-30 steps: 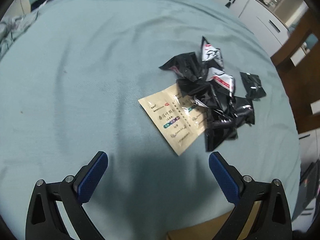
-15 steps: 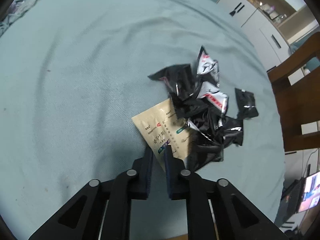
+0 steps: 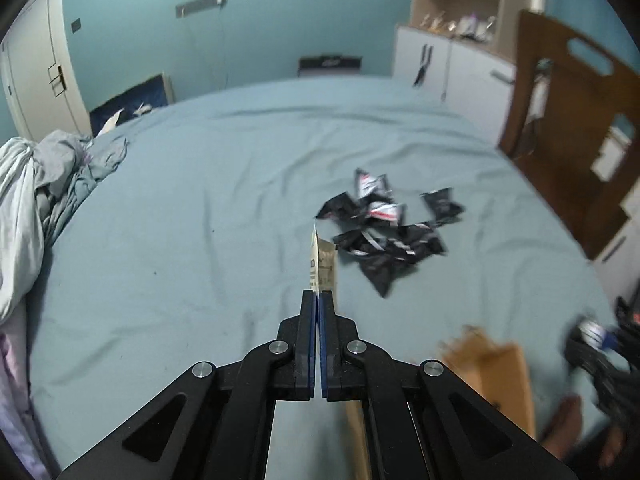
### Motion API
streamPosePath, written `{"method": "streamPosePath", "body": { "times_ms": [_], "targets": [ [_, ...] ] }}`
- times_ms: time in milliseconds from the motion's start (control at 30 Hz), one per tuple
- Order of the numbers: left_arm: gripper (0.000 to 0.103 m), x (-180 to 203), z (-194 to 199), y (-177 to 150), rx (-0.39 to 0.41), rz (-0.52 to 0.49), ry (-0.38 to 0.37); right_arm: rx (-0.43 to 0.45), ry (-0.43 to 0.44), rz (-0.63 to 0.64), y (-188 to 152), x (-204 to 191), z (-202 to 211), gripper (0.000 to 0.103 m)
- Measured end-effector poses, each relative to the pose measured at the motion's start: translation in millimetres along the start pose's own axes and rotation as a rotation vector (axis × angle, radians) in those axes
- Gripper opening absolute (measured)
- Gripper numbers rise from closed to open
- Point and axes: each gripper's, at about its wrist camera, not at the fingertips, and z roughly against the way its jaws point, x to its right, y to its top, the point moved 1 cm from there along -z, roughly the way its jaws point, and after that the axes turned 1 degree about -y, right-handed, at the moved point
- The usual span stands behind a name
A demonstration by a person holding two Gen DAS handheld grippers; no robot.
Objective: Organize snacks
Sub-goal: 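Grasp a tan sachet with the left gripper while the right gripper holds its packet, then drop the tan sachet and white packet into the box from both grippers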
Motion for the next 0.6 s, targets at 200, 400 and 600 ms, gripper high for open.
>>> {"method": "streamPosePath", "body": {
  "times_ms": [200, 400, 600],
  "targets": [
    [0.001, 21, 41, -44, 0.035, -0.095, -0.022, -0.025, 0.010, -0.024, -5, 7, -3, 0.028],
    [0.001, 50, 54, -67, 0.025, -0.182, -0.088, -0.033, -0.003, -0.038, -6, 10, -7, 0.028],
    [0.006, 68, 64, -75, 0.050, -0.245, -0.135, -0.018, -0.020, -0.051, -12, 14, -1, 0.028]
  ]
}}
